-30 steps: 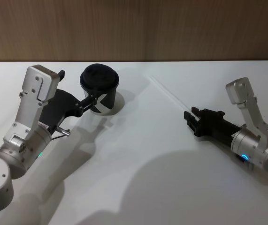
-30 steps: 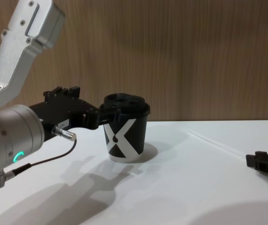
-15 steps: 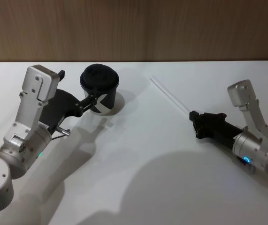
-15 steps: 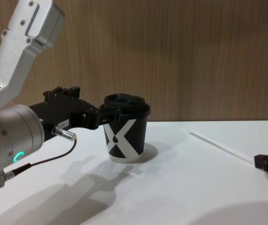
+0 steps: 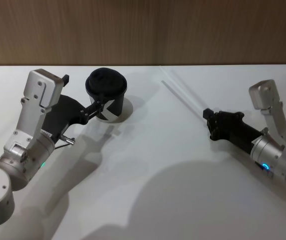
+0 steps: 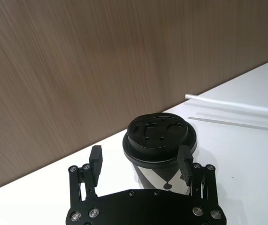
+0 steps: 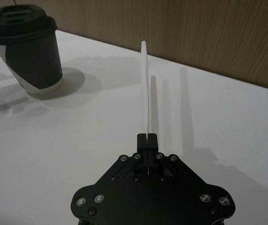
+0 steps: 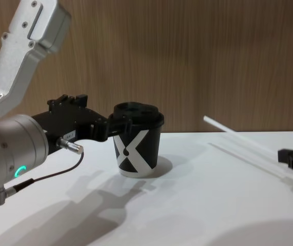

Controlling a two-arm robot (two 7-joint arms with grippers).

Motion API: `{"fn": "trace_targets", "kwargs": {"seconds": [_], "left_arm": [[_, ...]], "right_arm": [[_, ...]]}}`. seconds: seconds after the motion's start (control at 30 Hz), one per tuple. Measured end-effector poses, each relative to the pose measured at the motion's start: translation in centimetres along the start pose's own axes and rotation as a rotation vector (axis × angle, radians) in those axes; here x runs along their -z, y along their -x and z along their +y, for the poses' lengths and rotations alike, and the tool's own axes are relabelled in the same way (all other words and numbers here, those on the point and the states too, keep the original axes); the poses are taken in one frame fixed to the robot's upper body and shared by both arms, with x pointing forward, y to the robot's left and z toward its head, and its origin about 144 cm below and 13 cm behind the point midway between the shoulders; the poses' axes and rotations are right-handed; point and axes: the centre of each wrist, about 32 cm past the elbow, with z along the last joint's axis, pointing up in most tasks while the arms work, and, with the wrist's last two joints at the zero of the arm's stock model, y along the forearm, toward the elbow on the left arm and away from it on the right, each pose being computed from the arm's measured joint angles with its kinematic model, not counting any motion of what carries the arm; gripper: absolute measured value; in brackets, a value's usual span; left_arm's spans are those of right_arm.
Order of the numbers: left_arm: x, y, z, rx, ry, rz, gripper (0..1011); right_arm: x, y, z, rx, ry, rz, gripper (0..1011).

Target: Pick up the straw with one hand, pass it to the other hand, and insert it into the cup.

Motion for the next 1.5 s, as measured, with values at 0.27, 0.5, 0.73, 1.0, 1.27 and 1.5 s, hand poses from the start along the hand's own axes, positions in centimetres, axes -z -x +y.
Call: {"fn": "trace_targets", "kwargs": {"seconds": [0.27,0.5,0.73,1.0,1.27,1.5], "left_arm": [[0.0,0.0,0.0,0.0,0.0,0.0,1003],[0.0,0.0,0.0,0.0,0.0,0.0,1003],[0.0,0.0,0.0,0.0,0.0,0.0,1003],[0.0,0.0,0.0,0.0,0.0,0.0,1003],[0.0,0.0,0.0,0.0,0.0,0.0,1003],[0.0,0.0,0.0,0.0,0.0,0.0,1003]], "right_arm": [[-1.4,0.3,-0.4,-0.019,-0.103,-0.033,9],[-3.1,0.9,-0.9,-0.053,-0.211,-0.058,9],[-5.2,1.8,-1.2,-0.109,-0.33,-0.062,9],[-7.9,3.6,-1.4,-0.198,-0.469,-0.024,9],[-9.6,5.6,-1.4,-0.278,-0.551,0.023,9],[-10.4,7.0,-1.3,-0.334,-0.582,0.059,9]]}}
